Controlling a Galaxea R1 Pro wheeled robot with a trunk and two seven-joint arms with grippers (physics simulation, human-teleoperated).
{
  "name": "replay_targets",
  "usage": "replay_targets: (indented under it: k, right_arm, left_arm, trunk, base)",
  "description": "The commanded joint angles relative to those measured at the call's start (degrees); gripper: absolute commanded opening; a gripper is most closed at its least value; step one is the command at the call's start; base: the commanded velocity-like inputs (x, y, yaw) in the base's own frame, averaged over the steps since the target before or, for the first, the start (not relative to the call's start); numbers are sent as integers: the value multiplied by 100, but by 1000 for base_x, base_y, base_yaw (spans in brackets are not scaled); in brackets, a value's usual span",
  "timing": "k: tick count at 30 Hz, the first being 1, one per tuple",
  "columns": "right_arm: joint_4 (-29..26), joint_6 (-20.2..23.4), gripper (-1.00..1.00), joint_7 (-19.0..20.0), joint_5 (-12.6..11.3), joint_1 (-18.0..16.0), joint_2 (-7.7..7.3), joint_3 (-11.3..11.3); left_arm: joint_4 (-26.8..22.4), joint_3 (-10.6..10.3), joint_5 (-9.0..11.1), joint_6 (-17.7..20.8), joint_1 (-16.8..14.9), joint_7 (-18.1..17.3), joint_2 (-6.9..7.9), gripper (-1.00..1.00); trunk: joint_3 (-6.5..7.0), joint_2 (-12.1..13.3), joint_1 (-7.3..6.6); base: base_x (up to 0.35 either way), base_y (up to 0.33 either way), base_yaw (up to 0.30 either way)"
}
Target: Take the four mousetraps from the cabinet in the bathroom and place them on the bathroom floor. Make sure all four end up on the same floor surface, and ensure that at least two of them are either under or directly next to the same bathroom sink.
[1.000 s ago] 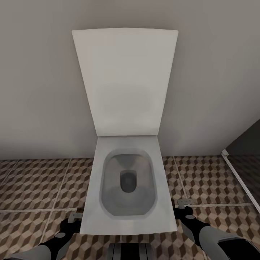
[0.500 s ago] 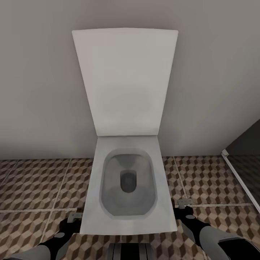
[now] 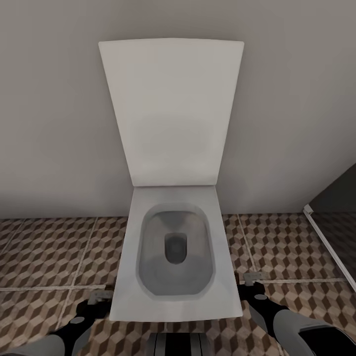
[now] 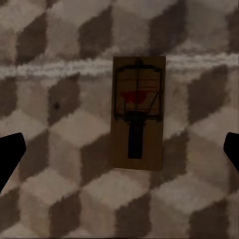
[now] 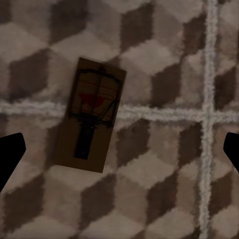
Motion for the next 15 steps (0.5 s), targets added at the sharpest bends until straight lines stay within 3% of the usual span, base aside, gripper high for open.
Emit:
replay_targets:
  k: [1, 11, 15]
  right_arm:
    - [14, -23, 100, -19, -7, -5, 5, 42]
    - [14, -26, 100, -19, 0, -5, -4, 42]
    - [14, -26, 100, -19, 2, -5, -10, 42]
  left_arm:
    - [-40, -48, 63, 64, -2, 10, 28, 100]
    - [-968, -29, 121, 1021, -8, -77, 239, 100]
    - [-1143, -23, 134, 1193, -8, -191, 281, 100]
  trunk:
    - [-4, -1, -1]
    - [-4, -1, -1]
    - [-4, -1, -1]
  base:
    - [0, 0, 0]
    - [0, 0, 0]
    - [0, 0, 0]
